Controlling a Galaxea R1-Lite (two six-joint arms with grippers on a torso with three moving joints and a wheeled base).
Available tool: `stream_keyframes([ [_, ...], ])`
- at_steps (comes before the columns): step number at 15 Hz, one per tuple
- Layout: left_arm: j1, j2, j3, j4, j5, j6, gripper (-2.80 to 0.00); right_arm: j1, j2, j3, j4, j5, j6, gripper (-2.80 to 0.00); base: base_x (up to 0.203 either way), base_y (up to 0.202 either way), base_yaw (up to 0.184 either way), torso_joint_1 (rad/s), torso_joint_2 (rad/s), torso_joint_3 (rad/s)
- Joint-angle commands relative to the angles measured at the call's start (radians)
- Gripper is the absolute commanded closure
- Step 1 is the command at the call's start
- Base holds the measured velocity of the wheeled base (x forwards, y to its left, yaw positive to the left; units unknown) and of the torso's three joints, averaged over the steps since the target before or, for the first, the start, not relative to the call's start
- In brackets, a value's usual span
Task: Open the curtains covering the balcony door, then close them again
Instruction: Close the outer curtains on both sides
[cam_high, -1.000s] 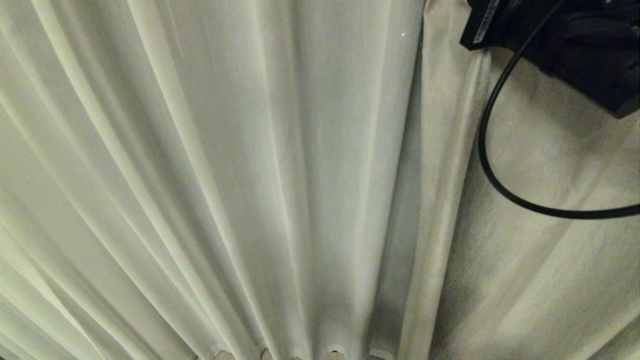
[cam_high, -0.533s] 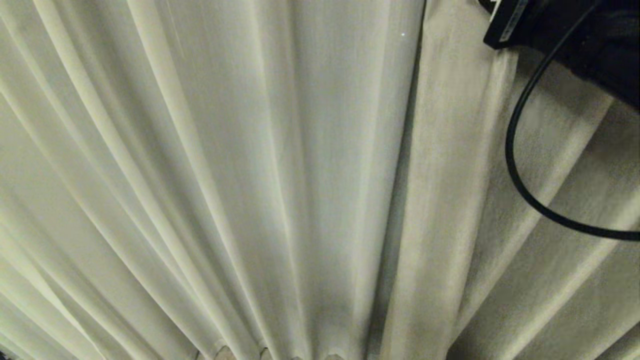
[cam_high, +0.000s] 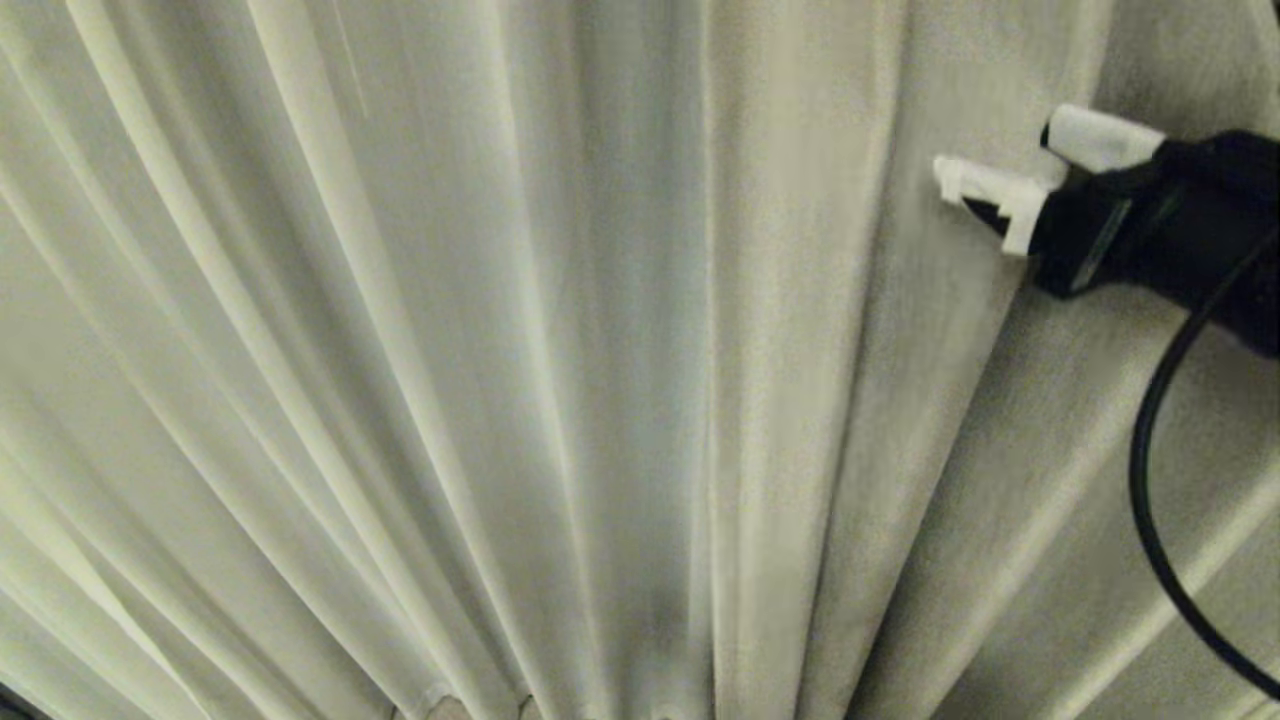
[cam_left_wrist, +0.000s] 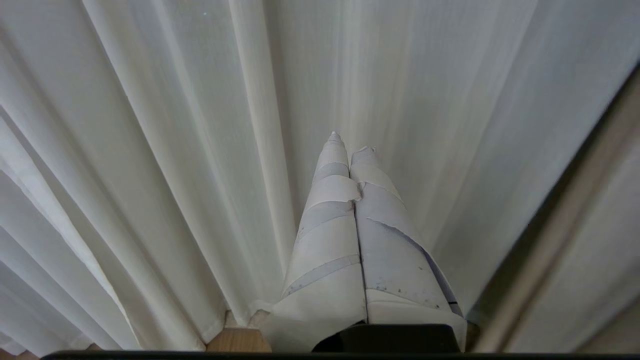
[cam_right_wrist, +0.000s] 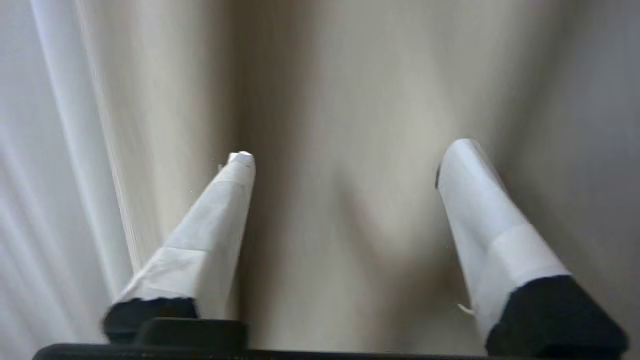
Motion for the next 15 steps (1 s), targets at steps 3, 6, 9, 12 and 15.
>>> stream_keyframes([
  [3,0.000,0.000,0.000,0.000,0.000,0.000,0.00,-0.001,-0.264,0.404,-0.002,-0.009,-0.004,-2.80,0.000,0.000,0.000,0.000,0.00,0.000],
  [6,0.000,0.000,0.000,0.000,-0.001,0.000,0.00,-0.003,-0.355,0.530,0.000,-0.010,-0.001,-2.80,0.000,0.000,0.000,0.000,0.00,0.000],
  [9,0.000,0.000,0.000,0.000,0.000,0.000,0.00,-0.010,-0.365,0.540,0.012,-0.011,0.001,-2.80,0.000,0.000,0.000,0.000,0.00,0.000],
  [12,0.000,0.000,0.000,0.000,0.000,0.000,0.00,-0.146,-0.414,0.548,0.143,-0.011,0.033,-2.80,0.000,0.000,0.000,0.000,0.00,0.000],
  [15,0.000,0.000,0.000,0.000,0.000,0.000,0.00,-0.317,-0.453,0.546,0.281,-0.011,0.146,0.00,0.000,0.000,0.000,0.000,0.00,0.000],
])
